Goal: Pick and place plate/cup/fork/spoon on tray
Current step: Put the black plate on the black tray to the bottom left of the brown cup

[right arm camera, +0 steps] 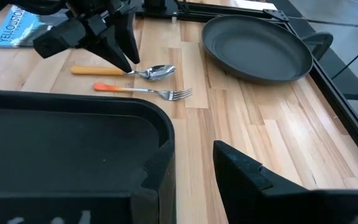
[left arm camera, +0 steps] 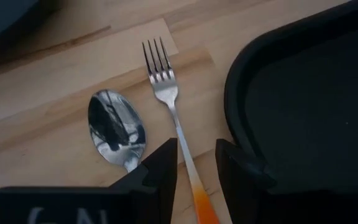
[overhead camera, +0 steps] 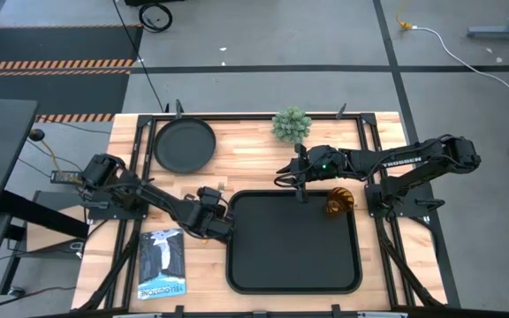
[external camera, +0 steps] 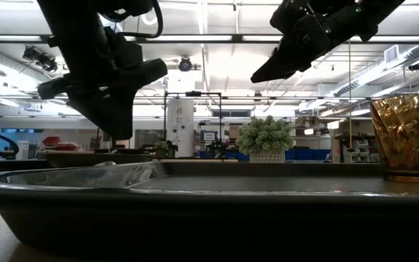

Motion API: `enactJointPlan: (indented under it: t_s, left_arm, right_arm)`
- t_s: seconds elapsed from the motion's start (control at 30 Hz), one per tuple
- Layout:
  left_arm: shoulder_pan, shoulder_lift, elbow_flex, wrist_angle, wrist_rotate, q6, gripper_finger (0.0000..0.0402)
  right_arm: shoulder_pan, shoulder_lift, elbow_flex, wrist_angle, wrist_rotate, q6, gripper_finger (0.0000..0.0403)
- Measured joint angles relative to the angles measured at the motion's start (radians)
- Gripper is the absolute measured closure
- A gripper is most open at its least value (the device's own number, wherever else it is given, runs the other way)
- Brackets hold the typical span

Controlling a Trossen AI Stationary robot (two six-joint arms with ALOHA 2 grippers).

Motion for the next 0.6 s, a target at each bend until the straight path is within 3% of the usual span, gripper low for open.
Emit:
enactJointPlan:
  t_s: [0.6]
  left_arm:
    - [-0.042,0.001,0.035,-0.001,-0.015,-0.087,0.0292]
  right_arm:
    - [0.0,0.0,0.0,-0.007,0.003,0.012,0.0287]
